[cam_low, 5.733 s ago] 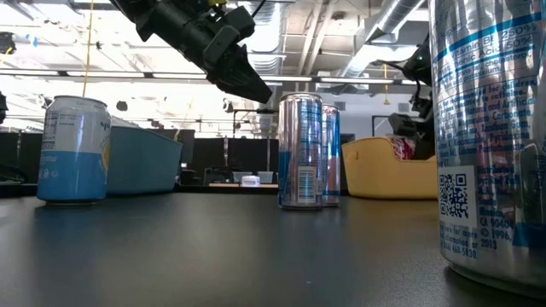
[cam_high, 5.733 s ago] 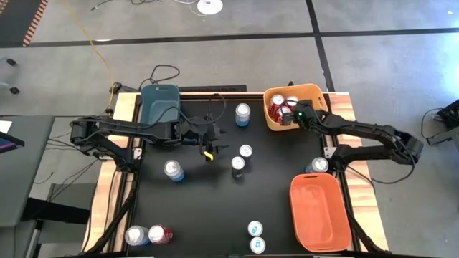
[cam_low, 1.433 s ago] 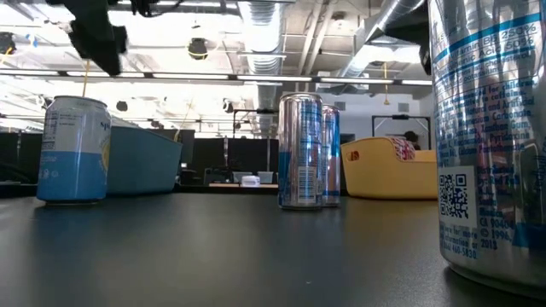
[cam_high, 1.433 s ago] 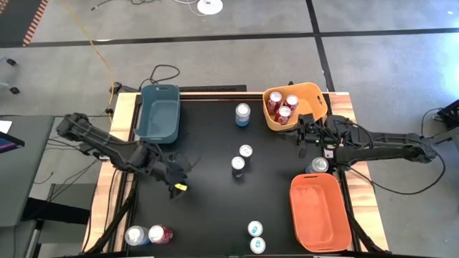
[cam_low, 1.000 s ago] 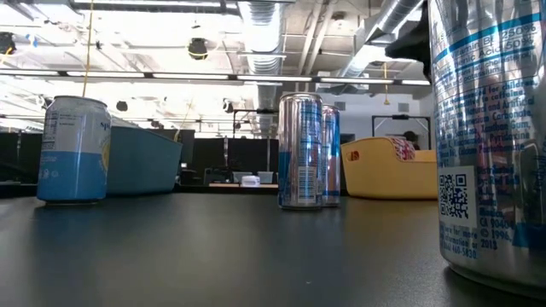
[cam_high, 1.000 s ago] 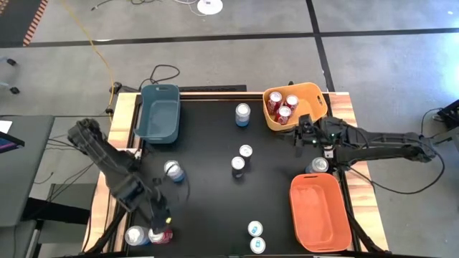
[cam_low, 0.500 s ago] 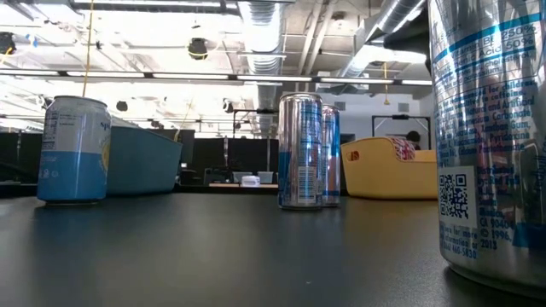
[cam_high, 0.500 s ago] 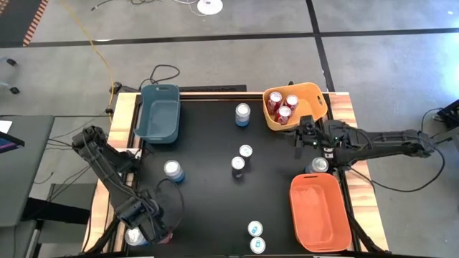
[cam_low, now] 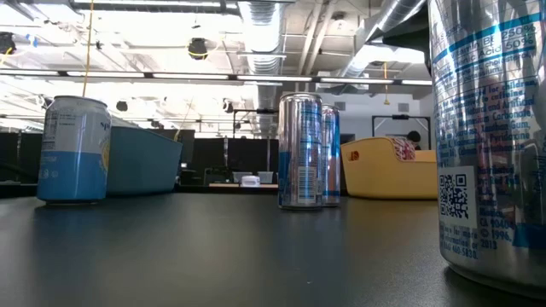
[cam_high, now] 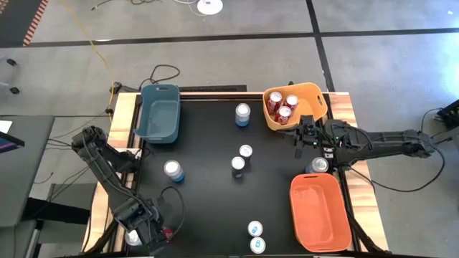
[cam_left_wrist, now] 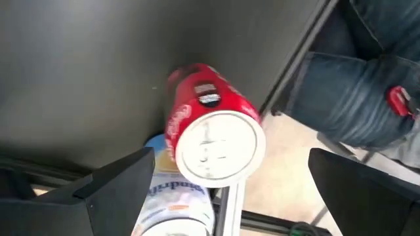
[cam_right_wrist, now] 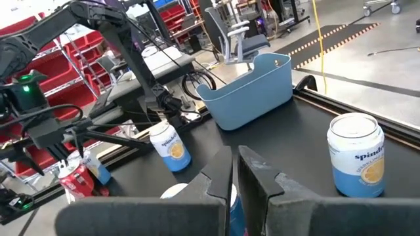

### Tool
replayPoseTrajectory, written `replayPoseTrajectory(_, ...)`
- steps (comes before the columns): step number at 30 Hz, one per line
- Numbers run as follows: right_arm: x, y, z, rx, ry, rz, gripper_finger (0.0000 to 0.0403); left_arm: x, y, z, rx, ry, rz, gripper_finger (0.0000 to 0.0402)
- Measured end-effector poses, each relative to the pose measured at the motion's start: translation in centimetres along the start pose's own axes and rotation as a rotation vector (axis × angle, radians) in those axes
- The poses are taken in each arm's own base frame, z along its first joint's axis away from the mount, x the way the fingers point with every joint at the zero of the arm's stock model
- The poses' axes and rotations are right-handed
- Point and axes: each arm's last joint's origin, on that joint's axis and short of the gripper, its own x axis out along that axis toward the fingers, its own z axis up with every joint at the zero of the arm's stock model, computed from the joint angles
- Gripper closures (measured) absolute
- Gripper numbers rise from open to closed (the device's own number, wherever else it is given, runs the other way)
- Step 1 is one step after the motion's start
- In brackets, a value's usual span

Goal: Sort soda cans
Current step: Put the red soda can into the yellow bin

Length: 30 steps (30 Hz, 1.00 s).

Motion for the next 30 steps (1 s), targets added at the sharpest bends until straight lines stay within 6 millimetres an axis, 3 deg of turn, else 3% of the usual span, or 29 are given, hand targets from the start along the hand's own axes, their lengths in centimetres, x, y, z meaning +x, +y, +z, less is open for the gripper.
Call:
replayPoseTrajectory(7, 0.0, 0.0, -0.1, 0.005, 0.008, -0.002, 0.0358, 0.0, 0.9, -0.3, -0.028, -0.009, 0.103, 0.0002)
replayPoseTrajectory(20, 0.0, -0.1, -0.4, 0.010, 0.038, -0.013, 0.0358, 1.8, 0.1, -0.7, 0.029, 0.002, 0.135, 0.0002)
replayPoseTrajectory(30, 0.0, -0.1, -0.4, 0.009, 0.039, -0.013, 0.0358, 1.9, -0.4, -1.1, 0.065, -0.008, 0.097, 0.0002)
